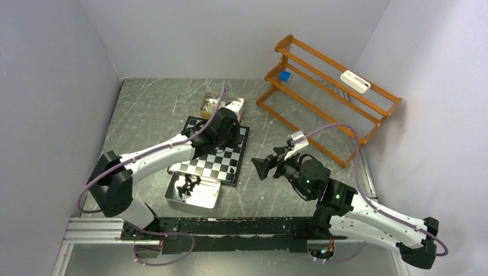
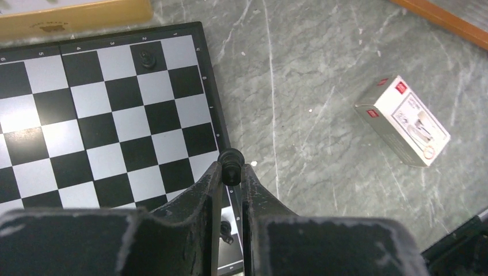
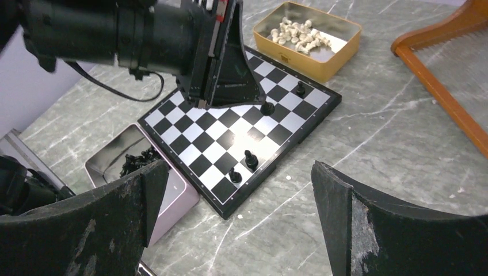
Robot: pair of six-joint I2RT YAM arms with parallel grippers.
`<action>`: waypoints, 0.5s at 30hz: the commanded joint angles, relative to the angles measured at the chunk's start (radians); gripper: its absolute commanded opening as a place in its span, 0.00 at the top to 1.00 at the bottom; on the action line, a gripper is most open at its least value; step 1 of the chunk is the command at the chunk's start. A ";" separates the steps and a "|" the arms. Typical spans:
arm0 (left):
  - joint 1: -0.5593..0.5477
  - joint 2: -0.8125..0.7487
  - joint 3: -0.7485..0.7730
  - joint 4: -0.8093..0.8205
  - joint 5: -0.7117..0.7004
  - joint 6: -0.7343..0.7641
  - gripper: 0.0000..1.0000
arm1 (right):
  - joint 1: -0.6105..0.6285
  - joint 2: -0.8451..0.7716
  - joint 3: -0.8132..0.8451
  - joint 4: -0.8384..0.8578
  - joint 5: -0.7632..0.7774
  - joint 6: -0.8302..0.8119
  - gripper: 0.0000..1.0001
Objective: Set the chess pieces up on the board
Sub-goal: Place the chess piece on the chessboard.
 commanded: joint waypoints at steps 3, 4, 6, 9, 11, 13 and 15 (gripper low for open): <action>-0.025 0.079 -0.029 0.103 -0.125 -0.027 0.88 | -0.003 -0.107 -0.021 -0.096 0.064 0.071 0.00; -0.028 0.092 -0.027 0.102 -0.133 -0.029 0.88 | -0.002 -0.119 -0.023 -0.103 0.066 0.076 0.00; -0.031 0.112 -0.029 0.104 -0.139 -0.031 0.88 | -0.003 -0.139 -0.026 -0.111 0.068 0.080 0.00; -0.039 0.137 -0.035 0.107 -0.146 -0.034 0.88 | -0.002 -0.155 -0.031 -0.114 0.066 0.083 0.00; -0.042 0.156 -0.035 0.104 -0.163 -0.031 0.88 | -0.002 -0.157 -0.033 -0.116 0.065 0.085 0.00; -0.044 0.172 -0.027 0.094 -0.179 -0.034 0.88 | -0.002 -0.155 -0.035 -0.115 0.062 0.084 0.00; -0.044 0.183 -0.027 0.101 -0.184 -0.031 0.88 | -0.002 -0.149 -0.036 -0.113 0.060 0.083 0.00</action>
